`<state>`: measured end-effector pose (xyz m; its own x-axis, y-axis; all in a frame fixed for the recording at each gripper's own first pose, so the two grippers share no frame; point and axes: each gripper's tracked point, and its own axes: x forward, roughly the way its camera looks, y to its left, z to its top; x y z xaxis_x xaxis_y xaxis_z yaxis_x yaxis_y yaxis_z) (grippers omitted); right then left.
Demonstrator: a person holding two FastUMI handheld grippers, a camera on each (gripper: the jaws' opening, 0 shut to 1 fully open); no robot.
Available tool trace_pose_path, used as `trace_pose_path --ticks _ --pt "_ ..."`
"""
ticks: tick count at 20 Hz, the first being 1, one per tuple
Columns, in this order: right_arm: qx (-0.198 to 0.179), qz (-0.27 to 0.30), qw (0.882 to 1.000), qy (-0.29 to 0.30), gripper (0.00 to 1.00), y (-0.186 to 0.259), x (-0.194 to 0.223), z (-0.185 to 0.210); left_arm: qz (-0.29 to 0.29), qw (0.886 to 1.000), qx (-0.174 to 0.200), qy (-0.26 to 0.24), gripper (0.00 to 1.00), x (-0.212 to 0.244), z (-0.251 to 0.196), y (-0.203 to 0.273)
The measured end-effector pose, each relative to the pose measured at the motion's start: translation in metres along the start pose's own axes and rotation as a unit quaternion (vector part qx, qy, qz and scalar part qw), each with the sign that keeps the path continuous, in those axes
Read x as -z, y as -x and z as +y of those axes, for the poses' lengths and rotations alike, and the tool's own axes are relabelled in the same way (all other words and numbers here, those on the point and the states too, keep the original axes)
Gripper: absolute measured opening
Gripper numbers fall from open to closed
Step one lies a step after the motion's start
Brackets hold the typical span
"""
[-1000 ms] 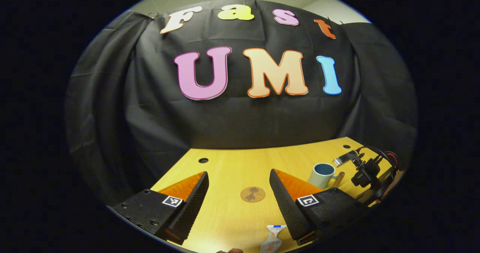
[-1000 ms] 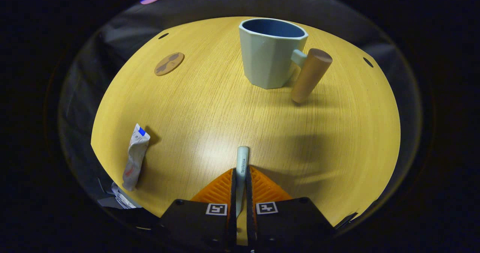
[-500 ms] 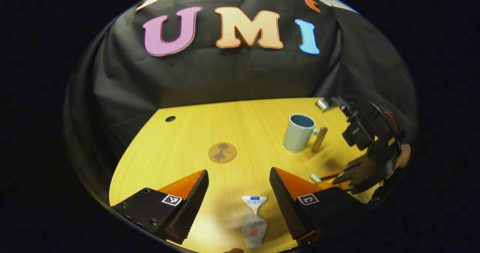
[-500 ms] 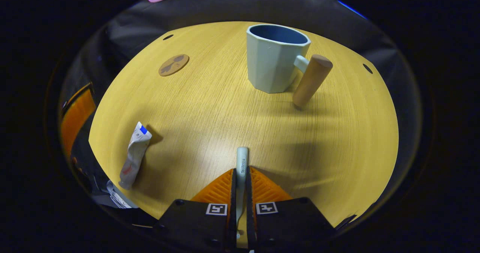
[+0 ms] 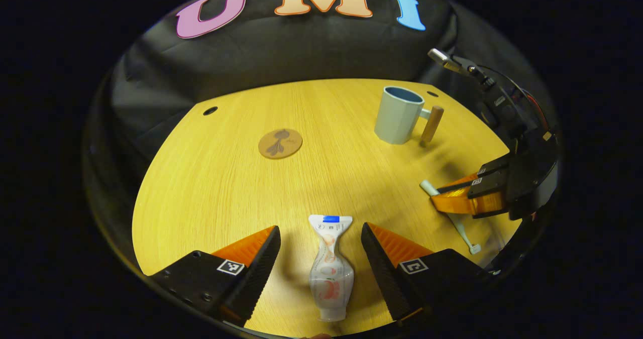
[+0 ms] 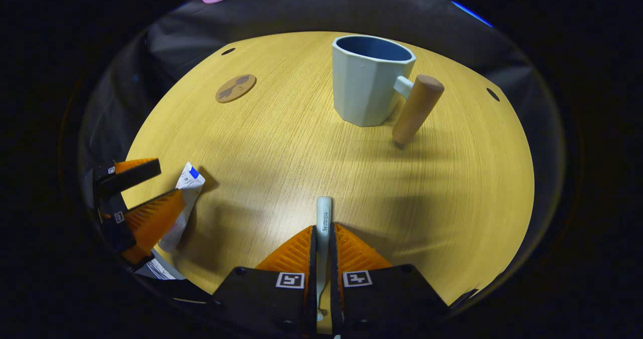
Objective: Put the toothbrush and toothpaste on the desktop into the cup, then pick up the cup and place it on the coaster on the desktop.
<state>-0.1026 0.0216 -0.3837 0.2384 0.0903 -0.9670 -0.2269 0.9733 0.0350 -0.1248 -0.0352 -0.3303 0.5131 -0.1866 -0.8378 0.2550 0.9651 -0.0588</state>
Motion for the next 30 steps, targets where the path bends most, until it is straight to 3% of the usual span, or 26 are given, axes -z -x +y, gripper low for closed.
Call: trace_pose_path --ticks 8,10,12,13,14,15,19,23,27,30 --pt "-0.003 -0.008 1.0 0.006 0.14 0.0 0.0 0.0 0.04 0.999 0.003 -0.001 0.96 0.016 -0.006 -0.018" --pt "-0.004 -0.01 1.0 0.007 0.14 0.0 0.0 0.0 0.042 0.999 0.004 0.004 0.92 0.016 -0.008 -0.018" --pt "-0.005 -0.011 1.0 0.008 0.14 0.0 0.0 0.0 0.041 0.999 0.004 0.007 0.84 0.013 -0.008 -0.021" --pt "-0.005 -0.013 1.0 0.009 0.1 0.0 0.0 0.0 0.037 0.999 0.005 0.008 0.74 0.011 -0.009 -0.023" --pt "-0.005 -0.014 1.0 0.011 0.14 0.0 0.0 0.0 0.036 0.999 0.005 0.01 0.68 0.012 -0.01 -0.023" --pt "-0.005 -0.016 1.0 0.013 0.14 0.0 0.0 -0.001 0.031 0.999 0.003 0.013 0.51 0.01 -0.012 -0.023" --pt "-0.006 -0.026 0.999 0.017 0.14 -0.001 -0.002 0.0 0.027 0.999 0.004 0.025 0.13 0.004 -0.014 -0.026" --pt "-0.013 -0.029 0.999 0.01 0.1 0.002 -0.002 0.0 0.027 0.999 0.007 0.042 0.01 0.002 -0.017 -0.025" --pt "-0.026 -0.042 0.999 -0.004 0.14 0.003 -0.003 0.001 0.023 0.998 0.014 0.056 0.01 -0.004 -0.021 -0.021" --pt "-0.043 -0.084 0.995 -0.018 0.14 0.015 -0.014 0.003 0.012 0.998 0.019 0.06 0.01 -0.012 -0.025 -0.014"
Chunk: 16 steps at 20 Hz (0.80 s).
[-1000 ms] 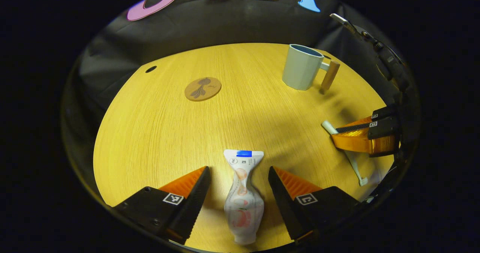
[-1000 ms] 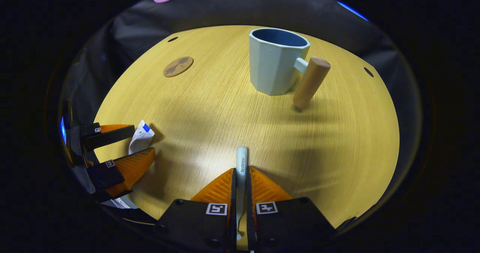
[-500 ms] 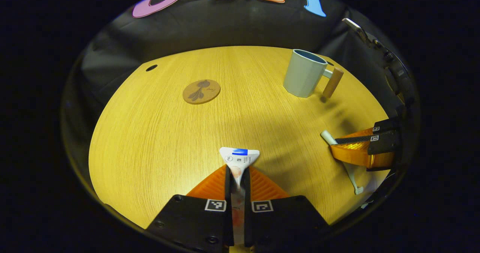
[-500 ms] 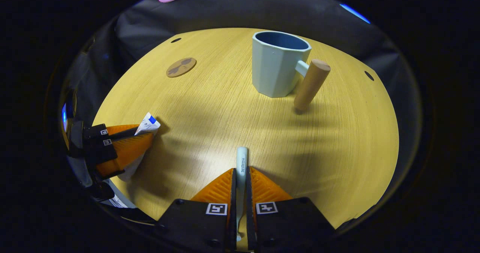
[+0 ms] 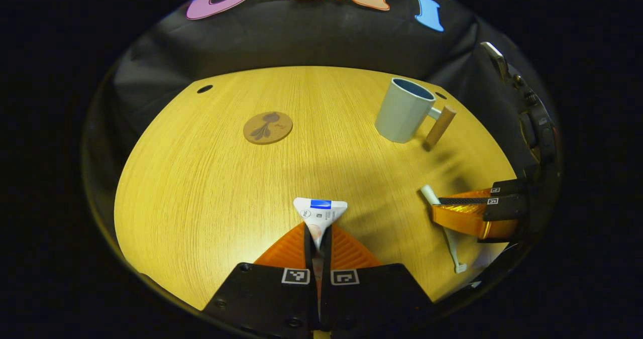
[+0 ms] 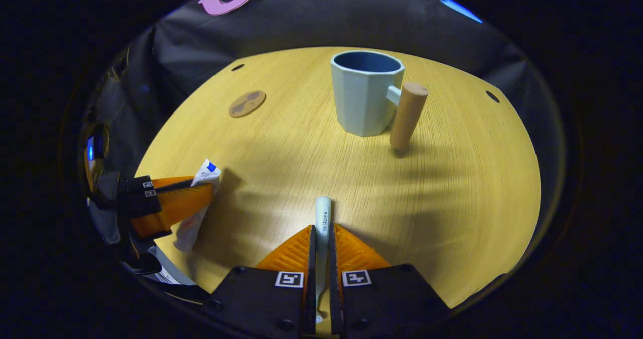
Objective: Put the toothbrush and toothpaste on the desktop into the cup, then pick up the cup and place it on the coaster on the desktop.
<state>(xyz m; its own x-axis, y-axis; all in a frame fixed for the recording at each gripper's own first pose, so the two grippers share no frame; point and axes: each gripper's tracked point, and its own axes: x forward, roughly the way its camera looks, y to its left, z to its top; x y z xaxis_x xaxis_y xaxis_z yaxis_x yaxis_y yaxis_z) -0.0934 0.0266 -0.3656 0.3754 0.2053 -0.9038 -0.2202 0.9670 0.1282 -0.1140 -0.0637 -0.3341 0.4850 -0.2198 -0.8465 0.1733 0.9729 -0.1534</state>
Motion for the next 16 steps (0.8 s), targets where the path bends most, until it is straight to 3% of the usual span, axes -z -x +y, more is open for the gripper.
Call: trace_pose_path --ticks 8,16 --pt "-0.03 -0.101 0.994 -0.035 0.1 0.041 -0.056 0.007 -0.064 0.998 0.01 0.017 0.0 -0.05 -0.01 0.02" --pt "-0.043 -0.201 0.979 -0.018 0.13 0.077 -0.12 0.013 -0.115 0.993 0.02 0.011 0.0 -0.093 -0.023 0.035"
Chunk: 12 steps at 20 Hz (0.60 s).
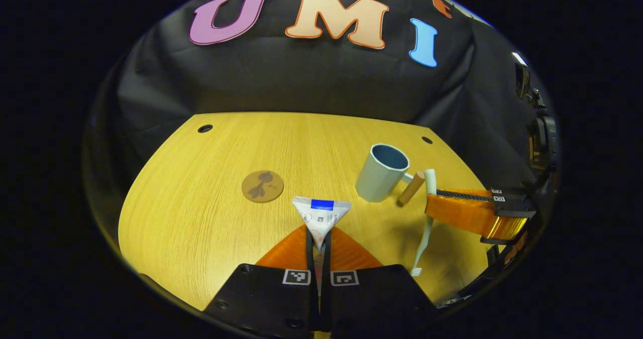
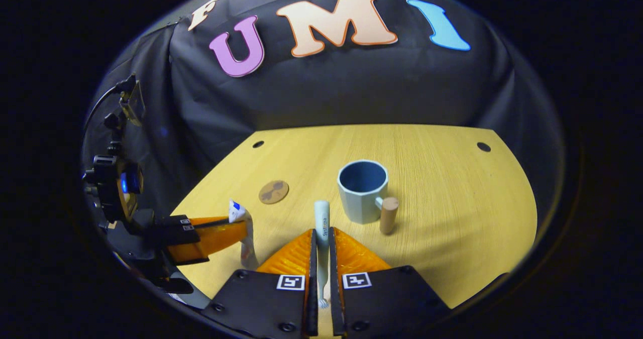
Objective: Put the toothbrush and toothpaste on the desktop into the cup, then pick up the cup and place it on the coaster on the desktop.
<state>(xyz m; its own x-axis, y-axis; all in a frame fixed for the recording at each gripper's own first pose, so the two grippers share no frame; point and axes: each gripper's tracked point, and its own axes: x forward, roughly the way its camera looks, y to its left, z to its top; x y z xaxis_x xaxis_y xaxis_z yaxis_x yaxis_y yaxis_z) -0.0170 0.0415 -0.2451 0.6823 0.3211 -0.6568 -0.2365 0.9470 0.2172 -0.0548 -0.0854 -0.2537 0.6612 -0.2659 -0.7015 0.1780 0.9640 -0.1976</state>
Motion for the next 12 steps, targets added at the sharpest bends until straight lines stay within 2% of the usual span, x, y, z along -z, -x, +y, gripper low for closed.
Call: trace_pose_path --ticks 7,12 --pt "-0.01 -0.084 0.996 0.008 0.13 0.004 -0.086 0.001 -0.024 1.0 0.003 -0.002 0.0 -0.031 -0.008 0.006" --pt "-0.008 -0.122 0.993 0.001 0.13 -0.01 -0.13 -0.009 -0.033 0.999 0.0 -0.001 0.0 -0.038 -0.011 0.012"
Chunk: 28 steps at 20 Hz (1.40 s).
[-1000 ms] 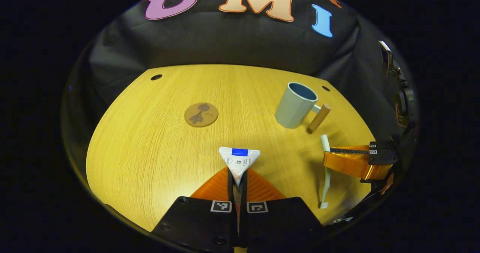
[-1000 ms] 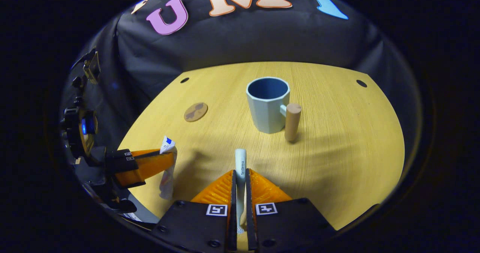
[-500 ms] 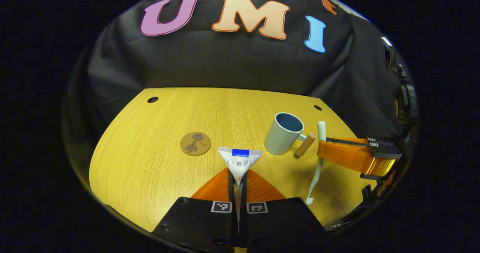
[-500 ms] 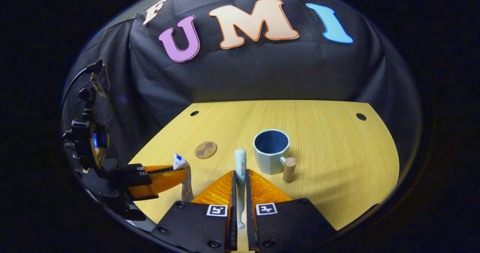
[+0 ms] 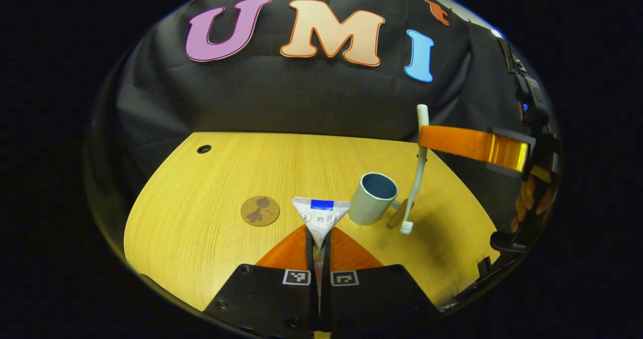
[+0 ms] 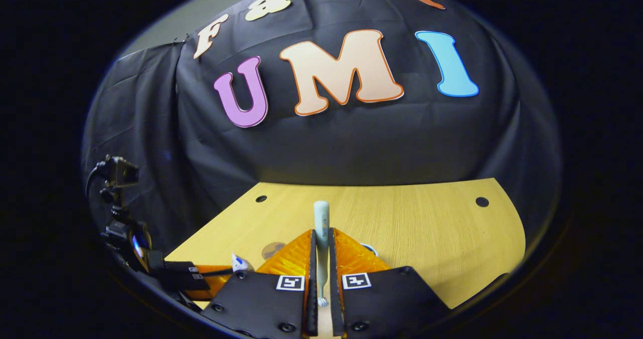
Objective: Put the toothbrush and toothpaste on the desktop into the cup, then pick up the cup and place it on the coaster on the desktop.
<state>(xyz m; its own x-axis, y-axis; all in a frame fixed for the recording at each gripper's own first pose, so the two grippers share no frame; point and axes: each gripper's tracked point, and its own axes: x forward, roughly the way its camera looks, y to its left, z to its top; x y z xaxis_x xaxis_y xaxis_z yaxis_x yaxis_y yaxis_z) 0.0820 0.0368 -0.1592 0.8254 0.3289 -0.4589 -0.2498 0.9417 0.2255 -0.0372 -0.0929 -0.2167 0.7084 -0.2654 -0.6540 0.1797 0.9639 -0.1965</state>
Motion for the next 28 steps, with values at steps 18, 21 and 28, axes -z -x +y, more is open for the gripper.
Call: trace_pose_path --ticks 18,21,28 --pt "0.054 0.018 0.998 0.02 0.13 -0.099 0.043 -0.05 -0.031 0.999 -0.033 0.012 0.0 -0.023 0.004 0.033" --pt "0.056 0.048 0.997 0.016 0.13 -0.103 0.067 -0.054 -0.038 0.999 -0.033 0.008 0.0 -0.034 0.0 0.032" --pt "0.035 0.079 0.996 0.015 0.36 -0.08 0.092 -0.051 -0.061 0.998 -0.004 -0.005 0.0 -0.065 -0.026 0.012"
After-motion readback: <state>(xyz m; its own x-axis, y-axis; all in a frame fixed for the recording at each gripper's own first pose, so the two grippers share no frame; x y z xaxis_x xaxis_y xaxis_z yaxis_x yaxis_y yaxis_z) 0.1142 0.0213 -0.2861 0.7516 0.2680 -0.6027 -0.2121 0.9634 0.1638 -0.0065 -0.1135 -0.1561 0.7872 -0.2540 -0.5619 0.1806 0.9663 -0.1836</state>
